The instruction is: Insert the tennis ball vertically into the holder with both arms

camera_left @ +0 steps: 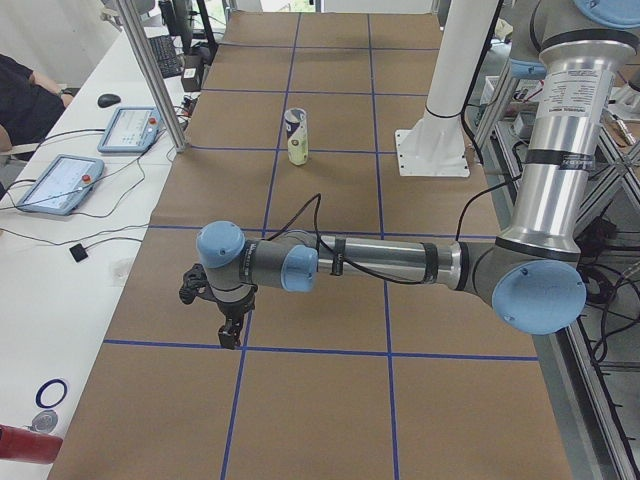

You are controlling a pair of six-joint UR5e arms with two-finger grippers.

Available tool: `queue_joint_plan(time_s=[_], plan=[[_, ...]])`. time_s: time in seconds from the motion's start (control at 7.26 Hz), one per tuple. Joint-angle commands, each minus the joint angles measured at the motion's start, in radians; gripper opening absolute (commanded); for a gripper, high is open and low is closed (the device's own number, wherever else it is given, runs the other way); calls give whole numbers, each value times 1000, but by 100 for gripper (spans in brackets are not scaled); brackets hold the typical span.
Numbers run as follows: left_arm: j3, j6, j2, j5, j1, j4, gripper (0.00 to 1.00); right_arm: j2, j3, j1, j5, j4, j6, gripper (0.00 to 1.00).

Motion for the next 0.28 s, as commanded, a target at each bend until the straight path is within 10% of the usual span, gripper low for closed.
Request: queue_joint_plan(time_s=[0.0, 0.14], plan=[[1, 0, 2, 0, 0, 0, 100, 0, 1, 0, 1, 0, 0, 99], [1, 0, 2, 0, 0, 0, 100, 2, 1, 0, 3, -1, 0, 99]])
